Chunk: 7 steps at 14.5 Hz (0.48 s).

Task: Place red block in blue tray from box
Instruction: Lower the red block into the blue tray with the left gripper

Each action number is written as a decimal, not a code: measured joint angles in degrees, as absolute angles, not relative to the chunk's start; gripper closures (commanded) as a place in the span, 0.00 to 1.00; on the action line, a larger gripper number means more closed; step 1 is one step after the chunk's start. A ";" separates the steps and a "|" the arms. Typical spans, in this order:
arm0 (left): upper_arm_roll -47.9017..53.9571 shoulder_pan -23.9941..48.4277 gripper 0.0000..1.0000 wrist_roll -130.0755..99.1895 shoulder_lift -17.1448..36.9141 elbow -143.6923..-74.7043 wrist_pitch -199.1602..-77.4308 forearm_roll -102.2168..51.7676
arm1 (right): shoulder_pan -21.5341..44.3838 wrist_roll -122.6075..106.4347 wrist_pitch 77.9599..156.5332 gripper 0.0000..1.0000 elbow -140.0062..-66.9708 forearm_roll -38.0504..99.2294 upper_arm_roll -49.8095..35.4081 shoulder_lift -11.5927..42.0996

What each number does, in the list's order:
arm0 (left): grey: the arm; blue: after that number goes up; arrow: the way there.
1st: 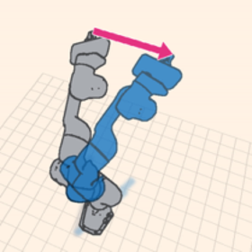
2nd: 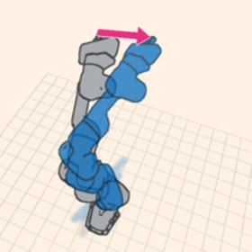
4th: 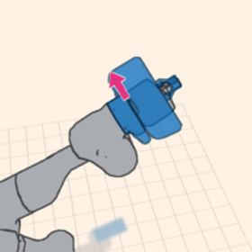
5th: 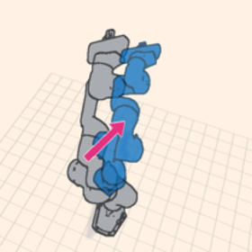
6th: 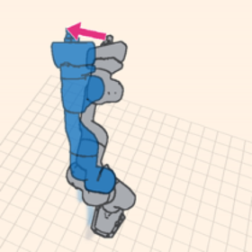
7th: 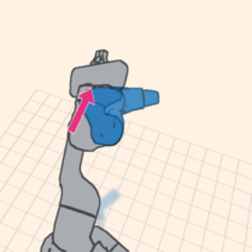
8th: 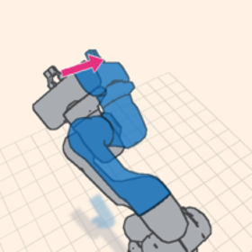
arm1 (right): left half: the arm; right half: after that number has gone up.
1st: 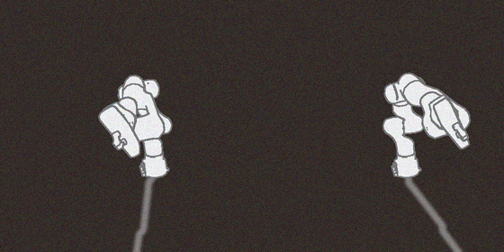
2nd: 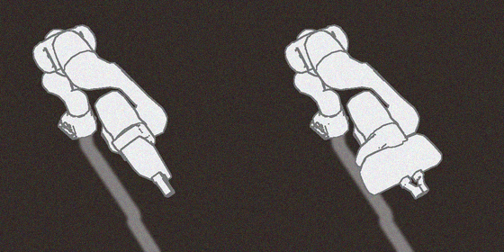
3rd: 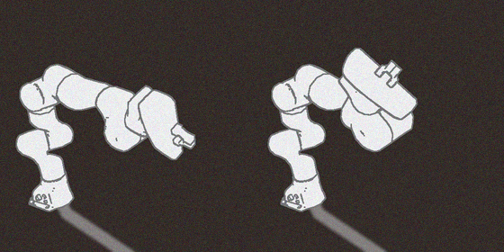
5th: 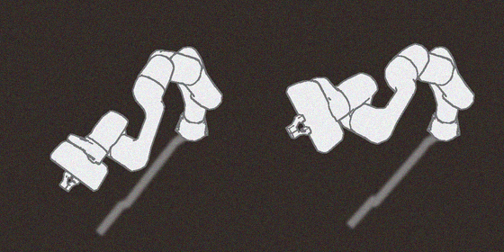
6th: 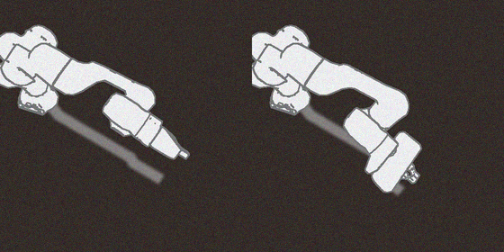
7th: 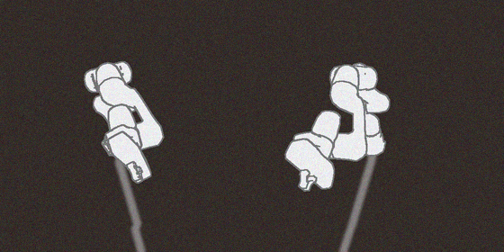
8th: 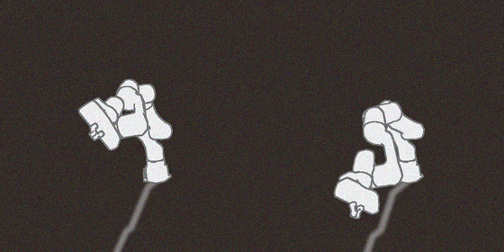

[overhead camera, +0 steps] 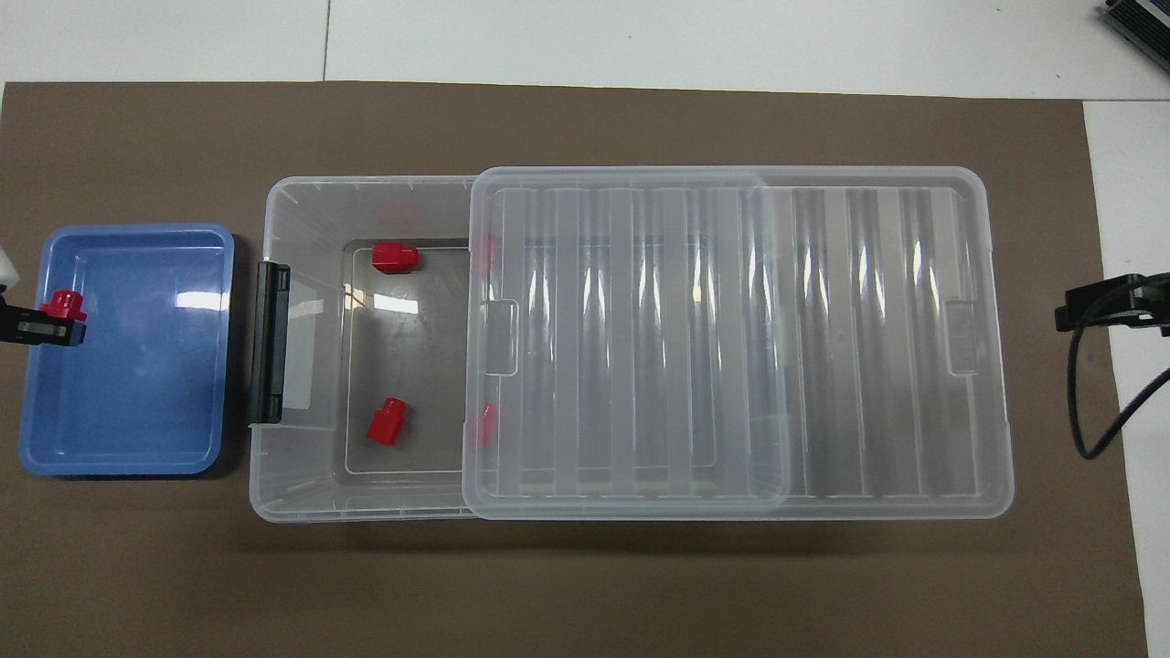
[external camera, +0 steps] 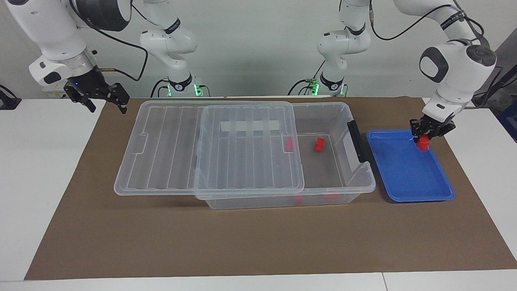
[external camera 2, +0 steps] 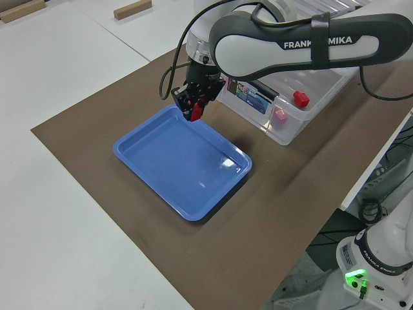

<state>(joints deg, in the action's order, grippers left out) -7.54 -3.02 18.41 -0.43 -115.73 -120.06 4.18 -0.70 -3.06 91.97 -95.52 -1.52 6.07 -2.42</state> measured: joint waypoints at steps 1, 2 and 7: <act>-7.39 -3.02 1.00 15.36 -0.13 -116.69 -121.74 2.95 | -1.47 -4.31 93.24 0.02 -96.16 -1.55 6.13 -2.44; -7.21 -3.01 1.00 12.83 0.26 -117.83 -123.67 2.03 | -2.31 -5.87 94.64 0.02 -96.87 -1.62 6.17 -2.45; -7.08 -3.01 1.00 9.72 1.73 -121.19 -130.09 0.95 | -5.95 -12.90 103.85 0.47 -101.68 -3.61 6.39 -2.38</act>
